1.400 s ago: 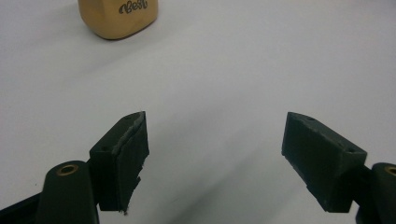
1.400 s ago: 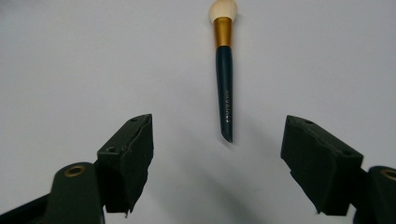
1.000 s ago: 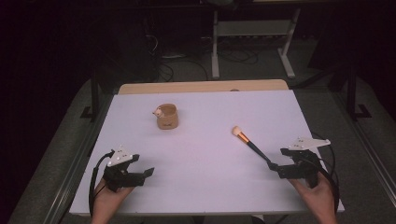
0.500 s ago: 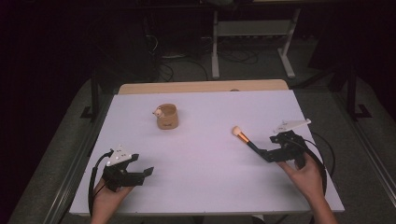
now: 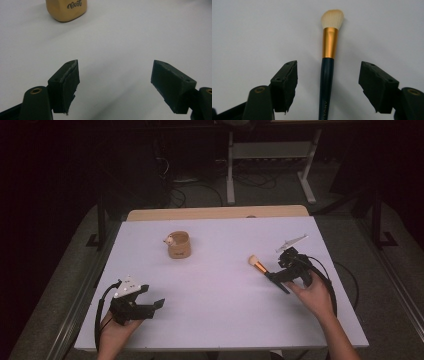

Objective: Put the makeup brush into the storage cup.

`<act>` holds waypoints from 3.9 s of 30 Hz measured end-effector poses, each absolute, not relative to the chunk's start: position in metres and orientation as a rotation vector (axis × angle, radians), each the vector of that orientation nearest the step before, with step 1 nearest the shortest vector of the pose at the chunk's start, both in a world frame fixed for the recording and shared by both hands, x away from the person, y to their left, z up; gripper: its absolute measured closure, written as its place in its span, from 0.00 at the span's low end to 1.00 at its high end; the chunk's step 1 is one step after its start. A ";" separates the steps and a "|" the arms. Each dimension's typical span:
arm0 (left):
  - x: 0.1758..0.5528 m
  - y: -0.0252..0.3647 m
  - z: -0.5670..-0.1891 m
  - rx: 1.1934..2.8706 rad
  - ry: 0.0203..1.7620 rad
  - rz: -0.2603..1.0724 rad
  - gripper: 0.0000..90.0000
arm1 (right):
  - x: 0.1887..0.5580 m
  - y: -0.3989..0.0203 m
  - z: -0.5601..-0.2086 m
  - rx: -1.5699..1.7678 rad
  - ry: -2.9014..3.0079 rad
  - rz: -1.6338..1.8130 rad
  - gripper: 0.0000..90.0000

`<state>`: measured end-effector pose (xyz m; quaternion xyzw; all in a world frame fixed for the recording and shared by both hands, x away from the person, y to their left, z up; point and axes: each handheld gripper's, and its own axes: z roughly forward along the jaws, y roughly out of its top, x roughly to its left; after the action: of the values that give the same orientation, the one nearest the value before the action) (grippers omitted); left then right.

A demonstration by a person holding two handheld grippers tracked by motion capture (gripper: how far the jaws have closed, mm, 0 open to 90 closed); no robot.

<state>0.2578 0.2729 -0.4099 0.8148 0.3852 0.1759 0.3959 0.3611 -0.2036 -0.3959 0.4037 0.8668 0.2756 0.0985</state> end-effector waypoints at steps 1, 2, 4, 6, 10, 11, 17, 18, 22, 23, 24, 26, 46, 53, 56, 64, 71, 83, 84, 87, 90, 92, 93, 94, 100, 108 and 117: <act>0.258 0.273 -0.410 2.065 0.976 0.446 0.25 | 0.361 -0.204 -0.396 1.194 2.565 0.815 0.34; 0.258 0.273 -0.410 2.069 0.973 0.446 0.25 | 0.363 -0.203 -0.398 1.189 2.574 0.803 0.35; 0.258 0.272 -0.410 2.070 0.968 0.448 0.25 | 0.367 -0.202 -0.402 1.197 2.592 0.783 0.37; 0.258 0.272 -0.409 2.079 0.958 0.453 0.25 | 0.370 -0.201 -0.406 1.208 2.607 0.760 0.40; 0.258 0.271 -0.410 2.071 0.969 0.444 0.25 | 0.376 -0.199 -0.413 1.231 2.636 0.727 0.48; 0.259 0.271 -0.410 2.074 0.962 0.446 0.25 | 0.377 -0.198 -0.414 1.234 2.640 0.725 0.49; 0.259 0.271 -0.410 2.072 0.963 0.443 0.25 | 0.381 -0.194 -0.419 1.238 2.653 0.686 0.57; 0.259 0.270 -0.410 2.071 0.964 0.443 0.25 | 0.382 -0.192 -0.420 1.233 2.664 0.666 0.60; 0.259 0.270 -0.410 2.069 0.965 0.442 0.25 | 0.384 -0.187 -0.425 1.227 2.677 0.627 0.68; 0.259 0.271 -0.410 2.068 0.967 0.440 0.25 | 0.384 -0.187 -0.426 1.224 2.680 0.619 0.69; 0.259 0.271 -0.410 2.068 0.967 0.440 0.25 | 0.384 -0.186 -0.427 1.225 2.681 0.606 0.70; 0.259 0.271 -0.410 2.076 0.962 0.441 0.25 | 0.385 -0.186 -0.427 1.218 2.681 0.605 0.71; 0.259 0.270 -0.411 2.071 0.972 0.435 0.25 | 0.384 -0.182 -0.425 1.242 2.666 0.598 0.82; 0.260 0.270 -0.411 2.076 0.962 0.440 0.25 | 0.383 -0.187 -0.420 1.252 2.651 0.664 0.82; 0.259 0.269 -0.411 2.067 0.975 0.429 0.25 | 0.379 -0.189 -0.413 1.245 2.648 0.701 0.82; 0.259 0.264 -0.411 2.065 0.961 0.414 0.25 | 0.367 -0.189 -0.398 1.188 2.640 0.802 0.82; 0.259 0.257 -0.408 2.062 0.933 0.394 0.25 | 0.355 -0.184 -0.388 1.133 2.640 0.873 0.82; 0.265 0.231 -0.398 2.097 0.830 0.354 0.26 | 0.325 -0.146 -0.356 0.903 2.657 0.967 0.82; 0.266 0.227 -0.397 2.094 0.827 0.346 0.26 | 0.325 -0.146 -0.356 0.903 2.657 0.967 0.82; 0.267 0.220 -0.394 2.107 0.796 0.333 0.27 | 0.316 -0.133 -0.347 0.824 2.666 0.979 0.82; 0.267 0.211 -0.389 2.104 0.759 0.315 0.28 | 0.311 -0.123 -0.343 0.768 2.667 1.001 0.82; 0.268 0.203 -0.385 2.106 0.733 0.298 0.29 | 0.307 -0.117 -0.342 0.733 2.671 1.009 0.82; 0.268 0.200 -0.384 2.105 0.723 0.293 0.29 | 0.307 -0.117 -0.342 0.733 2.671 1.009 0.82; 0.268 0.197 -0.382 2.111 0.706 0.288 0.29 | 0.306 -0.115 -0.341 0.727 2.670 1.017 0.82; 0.270 0.178 -0.373 2.104 0.654 0.228 0.33 | 0.300 -0.101 -0.341 0.663 2.684 1.065 0.82; 0.277 0.161 -0.372 2.082 0.627 0.122 0.40 | 0.294 -0.080 -0.348 0.577 2.709 1.128 0.82; 0.283 0.157 -0.374 2.057 0.641 0.055 0.47 | 0.290 -0.071 -0.358 0.524 2.725 1.226 0.82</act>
<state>0.2828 0.1568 -0.3739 0.8407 0.2619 0.0223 0.4734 0.2903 -0.0705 -0.3582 0.1724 0.8970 0.4035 0.0541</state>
